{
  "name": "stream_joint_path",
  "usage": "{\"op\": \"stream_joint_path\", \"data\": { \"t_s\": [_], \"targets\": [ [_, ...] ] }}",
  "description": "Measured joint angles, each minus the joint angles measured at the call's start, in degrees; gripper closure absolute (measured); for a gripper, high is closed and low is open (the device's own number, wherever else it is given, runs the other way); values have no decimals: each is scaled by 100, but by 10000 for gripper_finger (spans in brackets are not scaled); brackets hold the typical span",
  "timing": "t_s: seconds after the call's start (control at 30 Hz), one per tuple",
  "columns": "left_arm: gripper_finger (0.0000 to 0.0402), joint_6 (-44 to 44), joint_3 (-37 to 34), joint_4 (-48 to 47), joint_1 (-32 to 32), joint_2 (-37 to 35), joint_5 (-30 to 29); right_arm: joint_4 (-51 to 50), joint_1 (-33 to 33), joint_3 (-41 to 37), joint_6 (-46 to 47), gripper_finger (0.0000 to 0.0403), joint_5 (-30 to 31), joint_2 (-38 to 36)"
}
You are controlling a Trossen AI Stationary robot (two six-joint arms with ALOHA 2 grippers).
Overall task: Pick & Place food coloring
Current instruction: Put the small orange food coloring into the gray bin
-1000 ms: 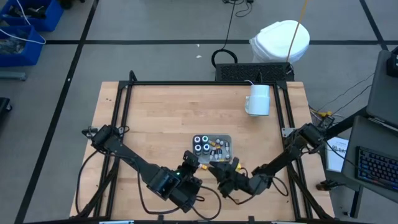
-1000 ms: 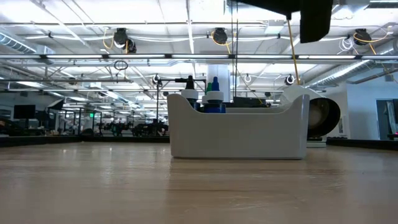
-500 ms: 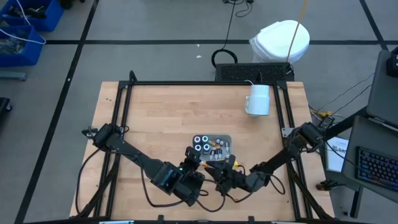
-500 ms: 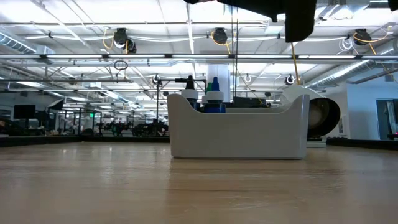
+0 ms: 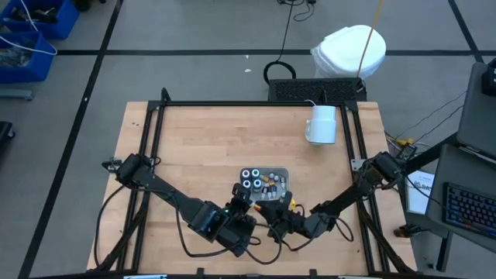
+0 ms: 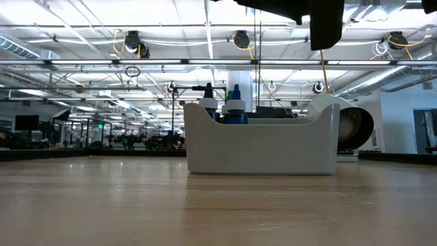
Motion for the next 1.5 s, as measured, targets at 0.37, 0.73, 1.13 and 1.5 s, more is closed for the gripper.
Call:
{"op": "stream_joint_path", "data": {
  "t_s": [0.37, 0.73, 1.13, 1.5],
  "targets": [
    [340, -4, -1, 2, 28, 0, 55, -84, 0, 0, 1, 336, -5, 0],
    [222, -112, -2, 38, -90, 0, 23, 113, 124, 0, -301, 341, 9, 0],
    [151, -991, -213, -362, -916, -534, -91, 1463, 832, 0, -1587, 339, 34, -2],
    [195, -1282, -5052, 3831, -1438, -3313, -359, 1940, 1197, 0, -2236, 340, 8, -7]
  ]
}}
